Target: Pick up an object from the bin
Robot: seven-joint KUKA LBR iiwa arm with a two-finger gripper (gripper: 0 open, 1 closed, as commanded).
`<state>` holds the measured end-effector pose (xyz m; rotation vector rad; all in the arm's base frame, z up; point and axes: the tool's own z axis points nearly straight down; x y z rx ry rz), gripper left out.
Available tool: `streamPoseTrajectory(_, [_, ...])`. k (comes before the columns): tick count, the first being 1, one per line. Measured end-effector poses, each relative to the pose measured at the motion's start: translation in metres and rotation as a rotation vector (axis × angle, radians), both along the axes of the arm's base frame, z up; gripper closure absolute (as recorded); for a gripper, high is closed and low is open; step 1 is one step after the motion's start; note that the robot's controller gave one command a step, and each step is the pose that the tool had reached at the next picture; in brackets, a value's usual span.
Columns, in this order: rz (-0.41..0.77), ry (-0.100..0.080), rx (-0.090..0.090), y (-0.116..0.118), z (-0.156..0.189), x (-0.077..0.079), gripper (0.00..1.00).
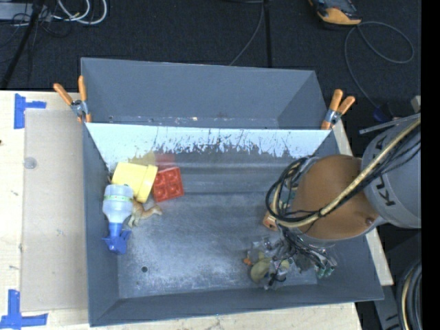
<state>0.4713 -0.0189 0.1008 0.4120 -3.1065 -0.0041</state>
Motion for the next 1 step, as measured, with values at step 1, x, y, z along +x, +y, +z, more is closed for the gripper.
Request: streamPoseTrajectory(1, [-0.008, 0.001, 0.001, 0.0039, 0.123, -0.0018, 1.0])
